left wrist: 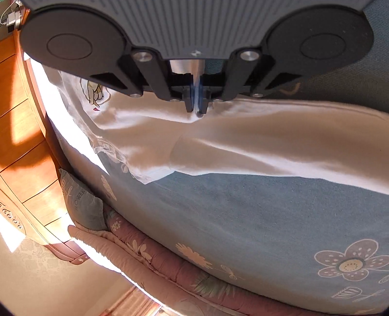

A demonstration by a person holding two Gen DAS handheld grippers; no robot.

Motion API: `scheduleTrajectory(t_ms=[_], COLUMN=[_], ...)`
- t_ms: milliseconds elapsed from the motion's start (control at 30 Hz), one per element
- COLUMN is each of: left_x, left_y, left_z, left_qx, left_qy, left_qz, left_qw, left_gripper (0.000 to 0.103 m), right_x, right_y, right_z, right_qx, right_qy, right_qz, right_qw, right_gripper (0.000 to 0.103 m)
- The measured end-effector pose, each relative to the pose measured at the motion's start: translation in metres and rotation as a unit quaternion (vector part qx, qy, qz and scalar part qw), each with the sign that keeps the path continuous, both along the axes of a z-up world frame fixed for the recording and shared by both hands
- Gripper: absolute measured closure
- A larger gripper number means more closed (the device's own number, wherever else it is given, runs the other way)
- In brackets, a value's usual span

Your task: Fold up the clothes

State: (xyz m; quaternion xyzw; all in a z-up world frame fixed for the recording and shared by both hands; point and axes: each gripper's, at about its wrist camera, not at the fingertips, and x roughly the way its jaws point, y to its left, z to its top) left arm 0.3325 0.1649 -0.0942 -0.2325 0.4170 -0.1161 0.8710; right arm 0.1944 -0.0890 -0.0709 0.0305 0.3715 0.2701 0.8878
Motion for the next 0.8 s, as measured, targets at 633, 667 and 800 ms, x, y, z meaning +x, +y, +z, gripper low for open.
scheduleTrajectory(t_ms=[633, 667, 800], left_x=[-0.177, -0.182, -0.192], left_y=[0.005, 0.006, 0.004], left_z=[-0.010, -0.010, -0.015], left_qx=[-0.074, -0.080, -0.103], left_qy=[0.083, 0.085, 0.081], left_qz=[-0.033, -0.028, -0.010], left_qw=[0.9932, 0.9928, 0.9914], left_gripper=[0.031, 0.030, 0.023], right_x=[-0.039, -0.043, -0.057], right_y=[0.021, 0.021, 0.015], right_z=[0.009, 0.010, 0.016], right_qx=[-0.010, -0.008, 0.009], right_qy=[-0.037, -0.040, -0.051], right_qz=[0.056, 0.056, 0.051], right_qw=[0.998, 0.998, 0.997], right_gripper=[0.051, 0.051, 0.047])
